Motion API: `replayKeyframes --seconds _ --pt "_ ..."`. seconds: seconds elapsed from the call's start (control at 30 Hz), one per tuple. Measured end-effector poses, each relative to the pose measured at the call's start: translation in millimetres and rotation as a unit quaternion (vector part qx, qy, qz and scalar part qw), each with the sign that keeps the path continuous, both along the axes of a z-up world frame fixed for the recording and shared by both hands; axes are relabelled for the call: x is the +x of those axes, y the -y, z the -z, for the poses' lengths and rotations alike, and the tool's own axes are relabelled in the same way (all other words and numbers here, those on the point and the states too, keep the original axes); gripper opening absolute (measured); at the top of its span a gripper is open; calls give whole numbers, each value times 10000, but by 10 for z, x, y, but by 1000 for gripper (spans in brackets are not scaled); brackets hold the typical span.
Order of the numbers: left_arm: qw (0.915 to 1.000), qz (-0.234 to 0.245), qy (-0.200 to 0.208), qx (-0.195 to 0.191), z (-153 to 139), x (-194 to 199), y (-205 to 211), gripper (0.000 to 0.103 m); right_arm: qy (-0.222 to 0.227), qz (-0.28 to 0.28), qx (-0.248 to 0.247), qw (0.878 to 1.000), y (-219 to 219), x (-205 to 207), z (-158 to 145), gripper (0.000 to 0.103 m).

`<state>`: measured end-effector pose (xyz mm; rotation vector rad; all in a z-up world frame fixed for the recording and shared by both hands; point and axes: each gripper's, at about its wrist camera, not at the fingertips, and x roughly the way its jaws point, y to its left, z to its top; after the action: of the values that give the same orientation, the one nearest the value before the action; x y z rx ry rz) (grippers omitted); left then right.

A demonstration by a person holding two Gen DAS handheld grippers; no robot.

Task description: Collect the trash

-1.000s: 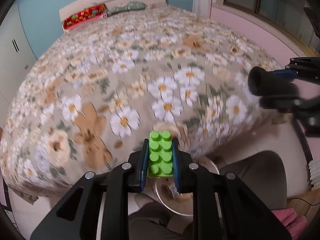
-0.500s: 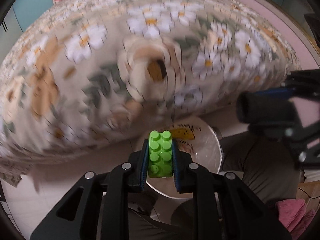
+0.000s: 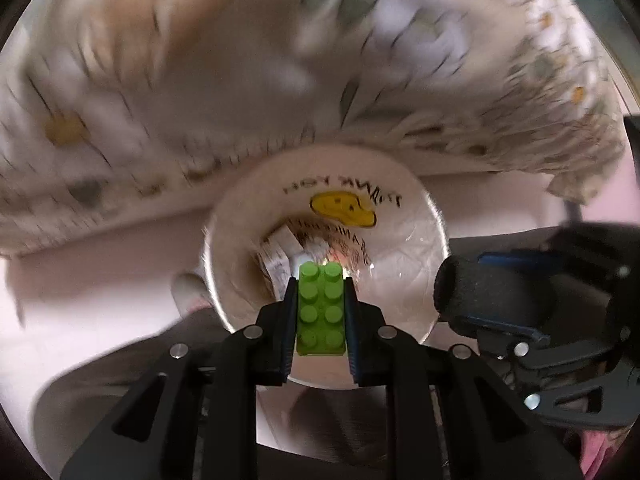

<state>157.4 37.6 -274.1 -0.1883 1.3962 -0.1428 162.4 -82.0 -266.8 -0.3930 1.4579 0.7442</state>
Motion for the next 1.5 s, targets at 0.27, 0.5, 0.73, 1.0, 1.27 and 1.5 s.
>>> replayKeyframes --seconds 0.27,0.5,0.73,1.0,1.27,1.5 --pt "9979 -295 -552 -158 556 72 24 23 -323 304 -383 9983 -9 53 540 46" --pt "9943 -560 -846 -328 895 152 -7 24 -500 574 -500 9958 -7 182 839 46" --pt "9932 -582 -886 -473 1080 270 22 24 -513 699 -501 9950 -108 309 1083 46" --pt "9916 -771 -960 -406 1195 341 2 62 -277 539 -844 9946 -218 347 1296 61" --pt "9914 -789 -964 -400 1168 327 -2 62 -288 528 -658 9960 -179 379 1255 62" --pt "9921 -862 -839 -345 1027 292 -51 62 -235 582 -547 9965 -115 396 1119 62"
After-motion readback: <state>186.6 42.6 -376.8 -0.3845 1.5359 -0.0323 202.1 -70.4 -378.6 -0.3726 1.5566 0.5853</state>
